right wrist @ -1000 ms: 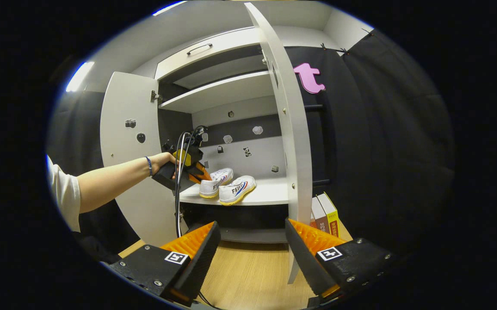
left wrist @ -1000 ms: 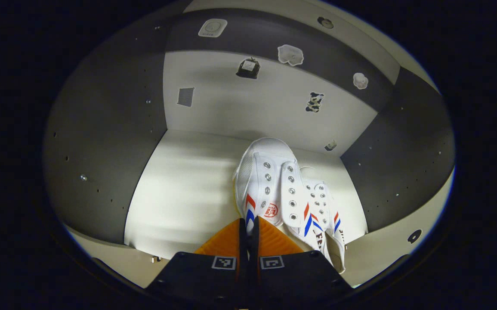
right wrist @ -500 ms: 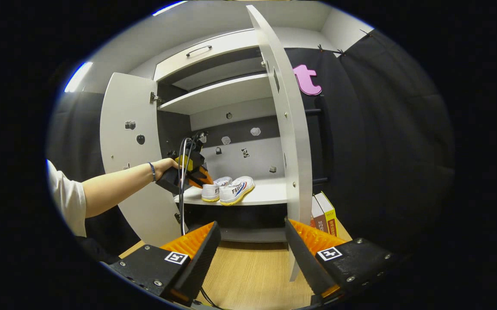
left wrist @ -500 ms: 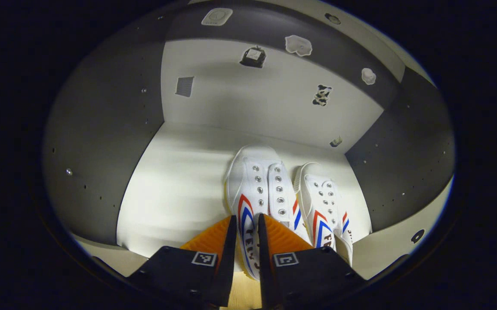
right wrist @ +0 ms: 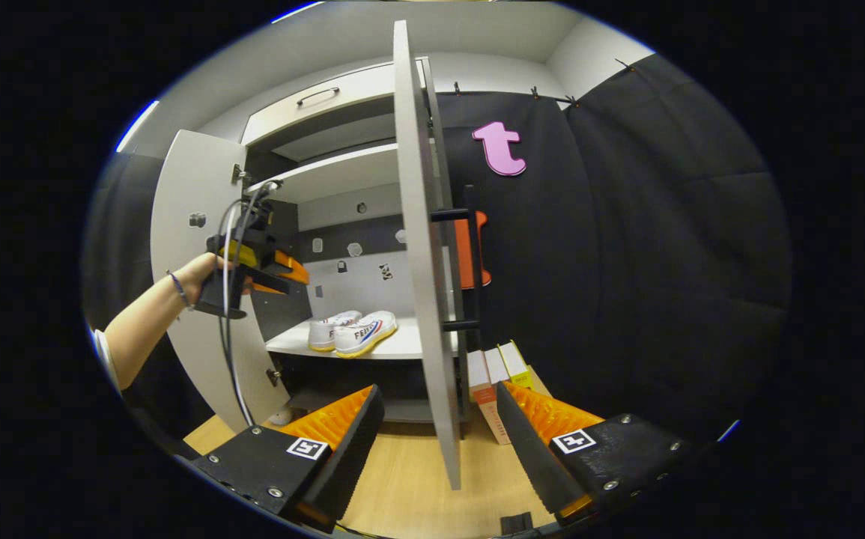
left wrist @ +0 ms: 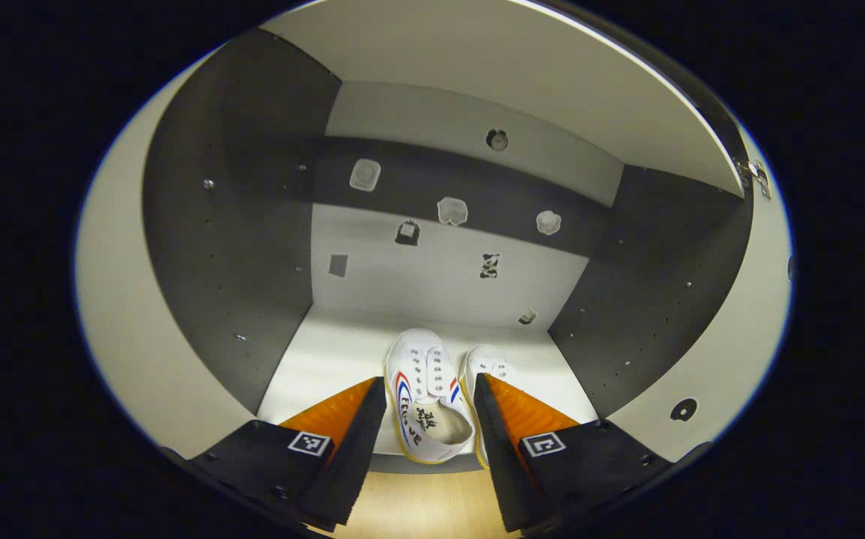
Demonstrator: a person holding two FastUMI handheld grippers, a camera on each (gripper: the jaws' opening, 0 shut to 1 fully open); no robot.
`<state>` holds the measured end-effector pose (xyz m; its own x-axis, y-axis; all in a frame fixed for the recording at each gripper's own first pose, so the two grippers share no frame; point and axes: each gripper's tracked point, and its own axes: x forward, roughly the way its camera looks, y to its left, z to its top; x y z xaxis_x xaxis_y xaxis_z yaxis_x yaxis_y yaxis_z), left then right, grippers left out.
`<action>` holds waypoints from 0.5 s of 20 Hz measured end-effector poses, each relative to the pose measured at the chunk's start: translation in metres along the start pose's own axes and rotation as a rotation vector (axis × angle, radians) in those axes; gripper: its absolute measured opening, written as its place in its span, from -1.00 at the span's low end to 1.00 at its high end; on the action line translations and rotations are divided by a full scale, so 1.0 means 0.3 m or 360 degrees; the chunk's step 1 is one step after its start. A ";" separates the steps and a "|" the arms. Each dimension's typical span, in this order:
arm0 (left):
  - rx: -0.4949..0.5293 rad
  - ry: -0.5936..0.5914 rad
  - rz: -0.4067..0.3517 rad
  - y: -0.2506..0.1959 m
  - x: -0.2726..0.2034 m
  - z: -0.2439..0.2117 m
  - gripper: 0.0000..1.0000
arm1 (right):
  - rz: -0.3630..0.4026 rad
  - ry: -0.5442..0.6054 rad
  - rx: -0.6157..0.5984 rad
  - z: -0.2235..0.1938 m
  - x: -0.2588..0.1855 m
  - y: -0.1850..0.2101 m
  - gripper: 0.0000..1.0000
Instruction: Grab one shoe with the right hand and put it into the shoe cabinet, grab the other shoe with the left hand and put it into the shoe cabinet; then close the right door with the right hand and the left door with the left hand.
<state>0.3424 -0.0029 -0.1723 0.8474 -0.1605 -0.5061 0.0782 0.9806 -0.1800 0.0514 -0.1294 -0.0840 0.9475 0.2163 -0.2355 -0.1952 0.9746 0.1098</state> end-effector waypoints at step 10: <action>0.0256 -0.0438 0.0131 -0.011 -0.460 0.087 0.87 | -0.0306 -0.0057 -0.0133 -0.047 0.202 -0.326 0.87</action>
<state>0.2390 0.0190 -0.0798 0.9628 -0.0649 -0.2623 0.0670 0.9978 -0.0011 0.1244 -0.2109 -0.1227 0.9775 0.0252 -0.2094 -0.0289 0.9995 -0.0148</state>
